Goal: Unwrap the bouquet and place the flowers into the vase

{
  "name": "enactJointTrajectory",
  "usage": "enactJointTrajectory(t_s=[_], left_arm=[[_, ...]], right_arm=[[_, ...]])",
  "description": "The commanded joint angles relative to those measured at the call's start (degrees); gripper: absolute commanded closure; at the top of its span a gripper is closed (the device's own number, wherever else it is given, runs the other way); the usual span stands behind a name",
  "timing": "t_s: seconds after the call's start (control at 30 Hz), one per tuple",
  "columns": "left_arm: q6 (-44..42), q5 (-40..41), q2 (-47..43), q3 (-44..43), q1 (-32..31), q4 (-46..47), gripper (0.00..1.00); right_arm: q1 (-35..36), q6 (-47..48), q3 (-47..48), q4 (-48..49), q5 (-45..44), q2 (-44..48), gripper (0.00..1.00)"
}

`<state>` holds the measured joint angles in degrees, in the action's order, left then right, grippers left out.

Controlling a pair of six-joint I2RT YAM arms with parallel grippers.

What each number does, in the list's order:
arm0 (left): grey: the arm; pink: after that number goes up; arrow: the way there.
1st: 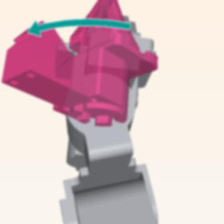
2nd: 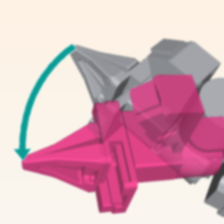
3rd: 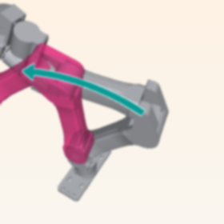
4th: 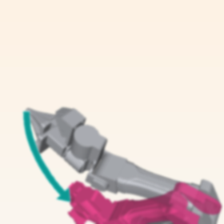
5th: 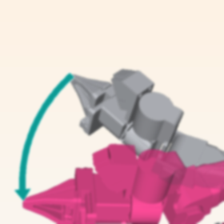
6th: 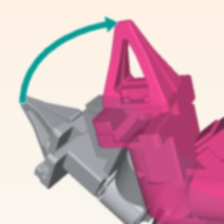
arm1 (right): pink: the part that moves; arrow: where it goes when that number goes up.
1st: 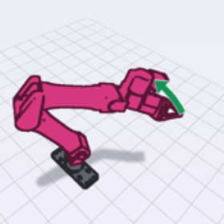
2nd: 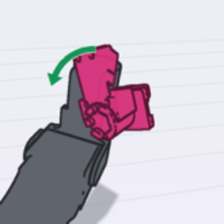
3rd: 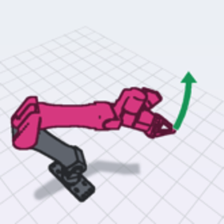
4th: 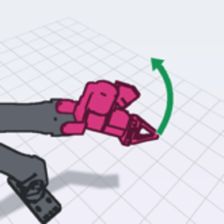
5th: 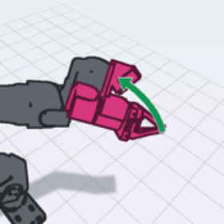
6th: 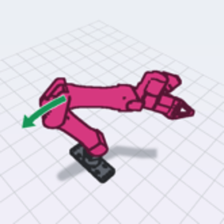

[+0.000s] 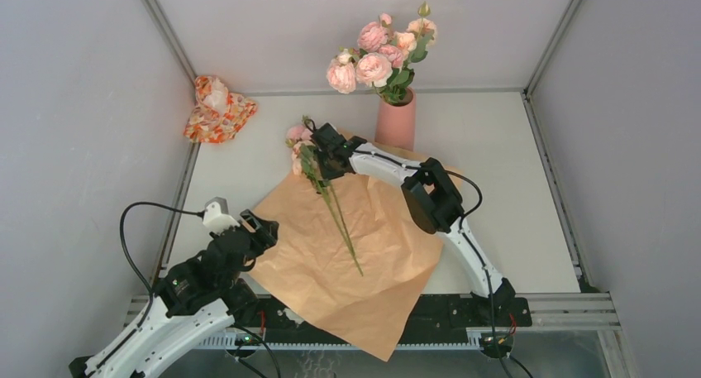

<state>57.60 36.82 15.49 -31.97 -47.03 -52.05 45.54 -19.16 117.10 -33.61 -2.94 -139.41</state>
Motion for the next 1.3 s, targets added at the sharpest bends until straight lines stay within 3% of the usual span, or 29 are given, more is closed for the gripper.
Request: enactJointTrajectory(t_s=[0.0, 0.43, 0.8, 0.93, 1.13, 1.27], left_arm=[[0.9, -0.2, -1.0, 0.4, -0.2, -0.1, 0.28], [1.4, -0.3, -2.6, 0.9, -0.2, -0.8, 0.28], [1.7, -0.3, -2.8, 1.2, -0.2, -0.7, 0.28], [1.7, -0.5, -2.3, 1.4, -0.2, -0.1, 0.28], [1.3, -1.1, -0.9, 1.6, -0.2, 1.6, 0.28], [0.9, -1.3, 0.2, 1.3, -0.2, 2.6, 0.29]], right_arm=[[1.8, 2.3, -3.2, 3.5, -3.4, 7.6, 1.0], [7.6, 7.6, -17.4, 8.6, -14.0, 29.0, 1.0], [12.8, 13.1, -26.9, 14.1, -14.3, 49.7, 1.0], [15.1, 16.9, -33.2, 19.4, -14.7, 59.5, 1.0], [17.1, 24.2, -43.9, 31.8, -25.5, 75.7, 1.0], [16.5, 31.6, -50.7, 45.3, -32.0, 84.3, 1.0]])
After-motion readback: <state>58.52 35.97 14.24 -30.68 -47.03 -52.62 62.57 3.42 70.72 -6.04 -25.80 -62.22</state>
